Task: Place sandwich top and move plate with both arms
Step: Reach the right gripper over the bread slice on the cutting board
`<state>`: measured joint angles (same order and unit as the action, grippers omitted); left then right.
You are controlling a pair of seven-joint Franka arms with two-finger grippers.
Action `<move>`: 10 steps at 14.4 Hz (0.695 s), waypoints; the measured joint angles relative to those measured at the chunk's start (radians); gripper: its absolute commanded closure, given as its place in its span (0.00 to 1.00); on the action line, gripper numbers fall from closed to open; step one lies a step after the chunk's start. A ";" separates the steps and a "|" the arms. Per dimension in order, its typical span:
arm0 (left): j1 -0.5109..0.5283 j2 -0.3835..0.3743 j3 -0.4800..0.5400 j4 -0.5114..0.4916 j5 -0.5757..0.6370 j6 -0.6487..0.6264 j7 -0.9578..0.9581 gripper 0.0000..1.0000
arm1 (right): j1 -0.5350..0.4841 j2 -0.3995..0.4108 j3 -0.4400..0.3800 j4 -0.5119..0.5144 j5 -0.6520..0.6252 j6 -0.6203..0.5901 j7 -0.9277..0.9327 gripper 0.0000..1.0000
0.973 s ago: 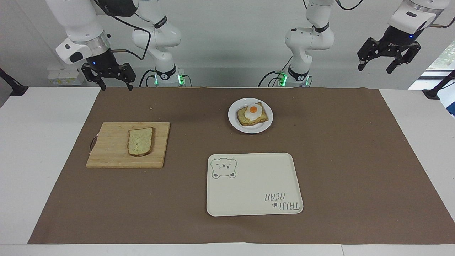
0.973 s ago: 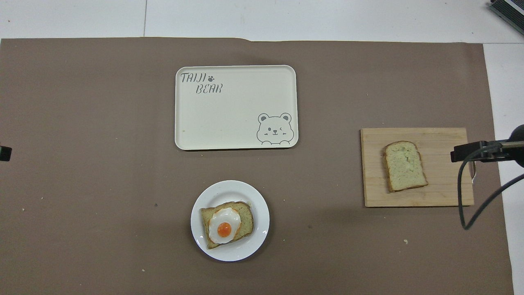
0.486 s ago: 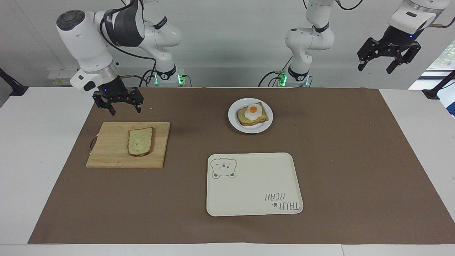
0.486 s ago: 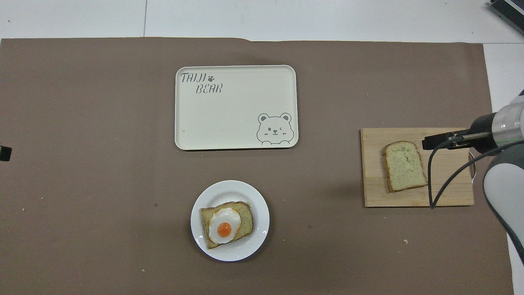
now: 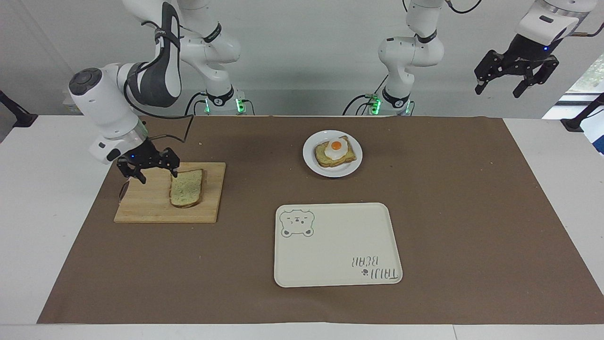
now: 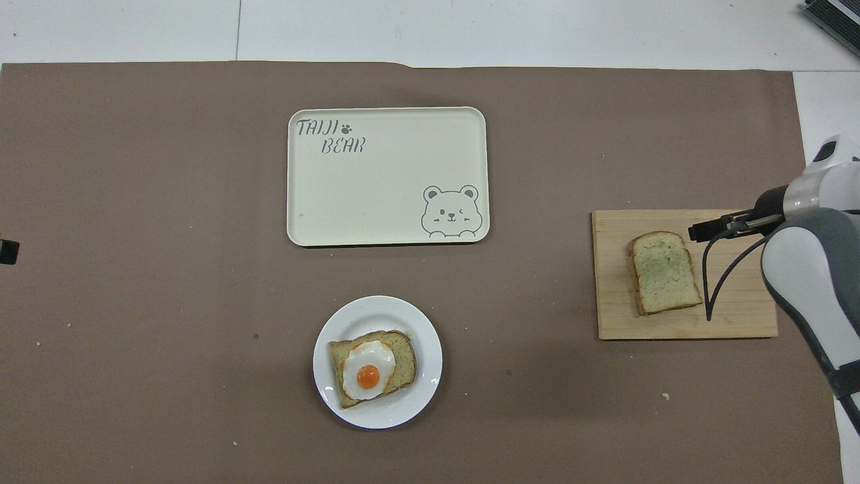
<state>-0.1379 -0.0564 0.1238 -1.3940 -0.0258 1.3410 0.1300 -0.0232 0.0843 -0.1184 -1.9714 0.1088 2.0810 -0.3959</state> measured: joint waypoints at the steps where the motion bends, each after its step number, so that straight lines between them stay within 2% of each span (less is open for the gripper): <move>1: 0.000 0.000 0.000 0.000 0.000 0.000 0.000 0.00 | -0.007 0.003 0.000 -0.021 0.009 0.023 -0.030 0.00; 5: 0.000 0.000 0.000 0.000 0.000 0.000 0.000 0.00 | -0.027 0.017 0.000 -0.092 0.044 0.085 -0.104 0.00; 10: 0.000 0.000 0.000 0.000 0.000 0.000 0.000 0.00 | -0.027 0.032 0.003 -0.151 0.045 0.137 -0.107 0.00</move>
<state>-0.1379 -0.0564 0.1241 -1.3940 -0.0258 1.3410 0.1300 -0.0499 0.1160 -0.1159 -2.1221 0.1533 2.2176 -0.5033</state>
